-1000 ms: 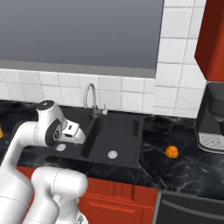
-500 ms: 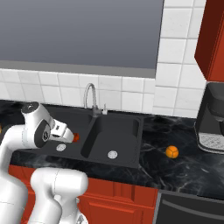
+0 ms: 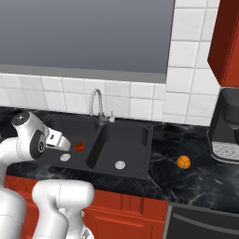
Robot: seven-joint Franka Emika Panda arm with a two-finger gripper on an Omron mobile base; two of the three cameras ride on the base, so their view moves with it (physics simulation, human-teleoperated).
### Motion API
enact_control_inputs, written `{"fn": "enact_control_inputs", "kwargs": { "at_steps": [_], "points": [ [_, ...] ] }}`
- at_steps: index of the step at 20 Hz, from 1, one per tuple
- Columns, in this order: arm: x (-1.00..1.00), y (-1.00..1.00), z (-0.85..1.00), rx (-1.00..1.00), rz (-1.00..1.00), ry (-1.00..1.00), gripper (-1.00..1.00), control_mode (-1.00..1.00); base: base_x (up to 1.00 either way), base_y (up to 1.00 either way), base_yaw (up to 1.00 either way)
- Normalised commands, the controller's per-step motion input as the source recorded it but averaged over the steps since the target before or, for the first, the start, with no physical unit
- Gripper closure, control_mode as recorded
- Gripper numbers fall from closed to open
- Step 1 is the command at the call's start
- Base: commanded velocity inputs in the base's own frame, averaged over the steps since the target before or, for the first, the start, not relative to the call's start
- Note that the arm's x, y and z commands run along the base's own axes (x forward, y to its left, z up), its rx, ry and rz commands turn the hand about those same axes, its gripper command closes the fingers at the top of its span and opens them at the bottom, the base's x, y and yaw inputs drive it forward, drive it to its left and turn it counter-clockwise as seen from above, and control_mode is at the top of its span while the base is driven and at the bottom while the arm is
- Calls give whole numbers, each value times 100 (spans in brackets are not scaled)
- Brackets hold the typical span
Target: Remove the tomato and orange from the sink. Then move the bowl and cup from the counter to the sink for washing.
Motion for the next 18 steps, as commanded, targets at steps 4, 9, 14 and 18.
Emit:
{"fn": "enact_control_inputs", "kwargs": {
  "at_steps": [4, 9, 14, 18],
  "points": [
    [18, 30, 3, 0, 0, 0, -100, -100, 0, 0, 0],
    [20, 26, 5, 1, 0, 0, -100, -100, 0, 0, 0],
    [22, 18, 2, 0, 0, 0, -100, -100, 0, 0, 0],
    [23, 17, 0, 0, 0, 0, -100, -100, 0, 0, 0]
  ]
}}
